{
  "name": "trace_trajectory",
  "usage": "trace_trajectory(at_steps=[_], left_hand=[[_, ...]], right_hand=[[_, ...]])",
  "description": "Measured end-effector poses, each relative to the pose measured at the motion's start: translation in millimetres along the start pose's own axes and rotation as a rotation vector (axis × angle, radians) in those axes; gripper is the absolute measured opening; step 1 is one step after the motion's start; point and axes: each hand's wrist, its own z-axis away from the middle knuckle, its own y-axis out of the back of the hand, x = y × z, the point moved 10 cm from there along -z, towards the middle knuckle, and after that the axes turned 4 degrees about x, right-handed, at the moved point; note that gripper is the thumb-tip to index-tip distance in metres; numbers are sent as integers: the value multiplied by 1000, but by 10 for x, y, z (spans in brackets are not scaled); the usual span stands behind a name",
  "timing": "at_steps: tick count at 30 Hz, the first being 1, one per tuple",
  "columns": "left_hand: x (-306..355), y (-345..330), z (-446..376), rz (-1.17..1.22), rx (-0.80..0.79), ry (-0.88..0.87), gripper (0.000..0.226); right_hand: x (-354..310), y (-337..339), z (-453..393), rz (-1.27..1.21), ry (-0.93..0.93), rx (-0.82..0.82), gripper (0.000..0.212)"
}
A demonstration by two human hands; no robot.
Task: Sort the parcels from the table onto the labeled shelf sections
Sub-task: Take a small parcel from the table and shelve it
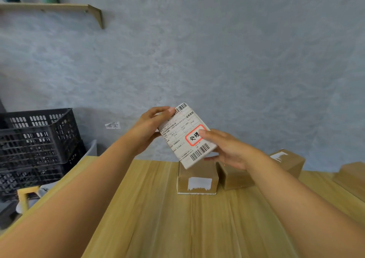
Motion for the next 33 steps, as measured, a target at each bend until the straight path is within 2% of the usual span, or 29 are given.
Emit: trace_trajectory(at_steps=[2, 5, 7, 12, 16, 22, 25, 27, 30, 33], left_hand=[[-86, 9, -1, 64, 50, 87, 61], [-258, -168, 85, 43, -78, 246, 51], [-249, -236, 127, 57, -129, 233, 49], [-192, -181, 164, -77, -87, 174, 70], [-166, -258, 216, -150, -121, 172, 77], [-144, -323, 252, -215, -120, 131, 63], [-217, -237, 241, -257, -7, 152, 60], [-242, -176, 244, -376, 68, 126, 52], [-173, -144, 259, -842, 125, -53, 40], [-135, -270, 305, -1245, 107, -234, 37]], right_hand=[[-16, 64, -15, -78, 19, 101, 64], [-13, 81, -23, -99, 30, 164, 58], [-27, 85, -4, -48, 32, 176, 59], [-86, 31, 64, -20, 18, 128, 41], [-133, -5, 134, 19, 22, 101, 44], [-194, 108, 259, 45, 63, 176, 48], [-165, 215, 323, 49, 40, 224, 48], [-105, 306, 370, 46, 14, 258, 49], [5, 451, 446, 41, -18, 300, 49], [75, 567, 532, 39, -26, 327, 46]])
